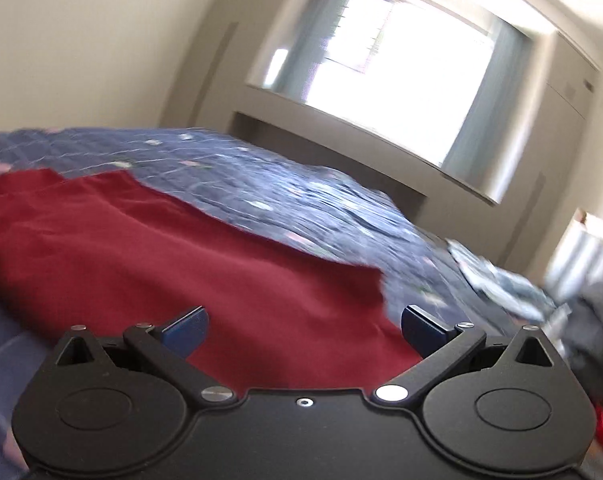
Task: Fold small clothes
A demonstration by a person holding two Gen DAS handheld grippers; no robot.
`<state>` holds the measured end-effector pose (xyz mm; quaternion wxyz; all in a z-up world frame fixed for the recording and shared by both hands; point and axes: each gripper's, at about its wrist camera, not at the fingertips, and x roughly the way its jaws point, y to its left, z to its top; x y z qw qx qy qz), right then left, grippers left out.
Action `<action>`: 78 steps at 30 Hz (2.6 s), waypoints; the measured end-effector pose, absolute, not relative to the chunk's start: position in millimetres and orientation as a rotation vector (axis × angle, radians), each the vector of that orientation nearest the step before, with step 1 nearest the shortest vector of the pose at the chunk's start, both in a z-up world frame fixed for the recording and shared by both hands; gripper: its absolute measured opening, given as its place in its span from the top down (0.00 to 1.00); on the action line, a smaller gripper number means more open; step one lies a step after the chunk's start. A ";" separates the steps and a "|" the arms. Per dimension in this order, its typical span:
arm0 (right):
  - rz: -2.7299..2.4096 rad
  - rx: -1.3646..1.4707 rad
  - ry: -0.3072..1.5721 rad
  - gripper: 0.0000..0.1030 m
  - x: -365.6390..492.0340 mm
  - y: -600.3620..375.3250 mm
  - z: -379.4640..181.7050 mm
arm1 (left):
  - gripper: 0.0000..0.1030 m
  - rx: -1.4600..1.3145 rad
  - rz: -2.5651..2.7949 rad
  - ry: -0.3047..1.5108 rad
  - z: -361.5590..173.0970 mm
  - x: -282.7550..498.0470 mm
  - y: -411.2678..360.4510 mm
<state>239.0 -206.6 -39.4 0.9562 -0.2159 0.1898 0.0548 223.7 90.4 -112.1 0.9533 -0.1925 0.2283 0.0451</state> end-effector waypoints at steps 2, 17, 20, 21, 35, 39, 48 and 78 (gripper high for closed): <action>0.141 -0.474 0.388 0.01 265.4 -191.3 -37.8 | 0.00 -0.409 0.085 0.458 -112.6 223.0 92.8; 0.132 -0.520 0.526 0.01 373.8 -161.5 -71.0 | 0.00 -0.400 0.089 0.459 -114.3 225.7 91.0; 0.147 -0.494 0.489 0.01 342.9 -167.1 -63.3 | 0.00 -0.393 0.093 0.461 -114.2 225.6 89.7; 0.154 -0.489 0.471 0.01 329.6 -167.8 -60.7 | 0.00 -0.392 0.093 0.461 -114.2 225.5 89.6; 0.246 -0.518 0.346 0.01 213.6 -168.1 -73.7 | 0.00 -0.509 -0.024 0.414 -115.1 217.3 94.5; 0.285 -0.433 0.401 0.01 223.2 -178.8 -70.7 | 0.01 -0.645 -0.080 0.465 -110.4 222.5 91.0; 0.323 -0.329 0.446 0.01 228.7 -191.3 -69.5 | 0.07 -0.811 0.017 0.512 -115.0 222.1 96.0; 0.352 -0.064 0.300 0.01 174.7 -250.9 -56.4 | 0.68 -0.825 0.138 0.492 -122.9 240.2 97.0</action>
